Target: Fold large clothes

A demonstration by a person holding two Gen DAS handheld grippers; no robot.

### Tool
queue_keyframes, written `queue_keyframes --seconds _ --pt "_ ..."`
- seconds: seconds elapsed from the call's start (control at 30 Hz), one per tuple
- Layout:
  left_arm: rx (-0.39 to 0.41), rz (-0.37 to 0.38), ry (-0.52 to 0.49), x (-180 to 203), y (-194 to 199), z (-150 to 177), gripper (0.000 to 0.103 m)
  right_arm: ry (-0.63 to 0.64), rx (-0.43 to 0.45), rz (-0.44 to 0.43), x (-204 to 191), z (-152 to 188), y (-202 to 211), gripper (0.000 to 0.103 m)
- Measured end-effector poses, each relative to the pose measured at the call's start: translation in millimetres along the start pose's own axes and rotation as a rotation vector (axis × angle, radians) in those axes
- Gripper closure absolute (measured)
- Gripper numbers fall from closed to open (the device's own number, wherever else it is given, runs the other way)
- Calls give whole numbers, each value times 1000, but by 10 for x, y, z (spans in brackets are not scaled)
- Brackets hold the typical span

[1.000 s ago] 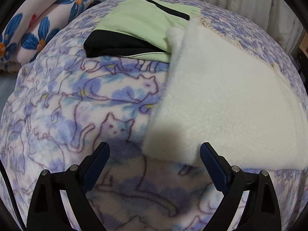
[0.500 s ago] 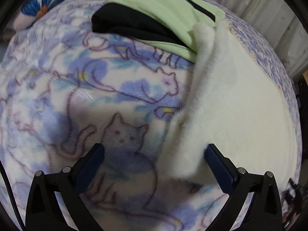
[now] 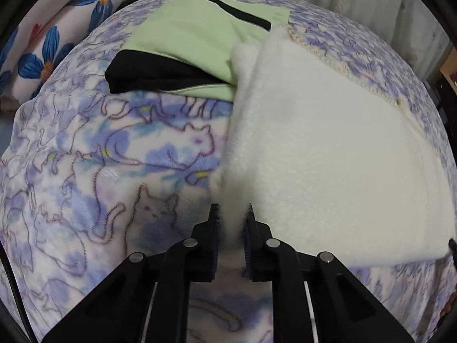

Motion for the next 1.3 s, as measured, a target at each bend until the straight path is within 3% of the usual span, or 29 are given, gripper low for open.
queue_keyframes --seconds 0.07,0.17,0.2,0.23,0.3,0.4,0.5,0.73,1.03,1.3 --pt "-9 -24 -12 0 -115 32 89 -28 -58 5 102 93 -191 88" --pt "-1 -63 -11 37 -141 11 79 -20 -54 34 83 48 -187 84" --pt "1 -68 5 24 -123 12 69 1 -51 70 46 36 -143 82" --pt "-1 -79 23 8 -100 18 50 23 -49 107 17 37 -103 80" --pt "-9 -89 70 -72 -30 37 28 59 -34 167 -46 36 -22 79" --pt "-13 -49 139 -182 117 180 28 109 46 223 -208 15 199 79" --pt "-35 20 200 -181 211 349 28 147 121 227 -438 -5 359 79" --pt "-114 303 347 123 112 790 28 270 187 60 -1337 65 247 79" --pt "18 363 340 255 -126 642 16 431 199 -50 -2240 169 -285 82" --pt "130 385 350 359 -335 277 12 474 204 -81 -2442 184 -469 82"
Point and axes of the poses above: each gripper's, at about its wrist camera, not at the fingertips, and y roughly against the way its jaws point, x to its right, z to its underside, the point moved 6 cm from there along -y, roughly the way its jaws point, and after that the axes turned 7 degrees about y, right-handed, at the moved point
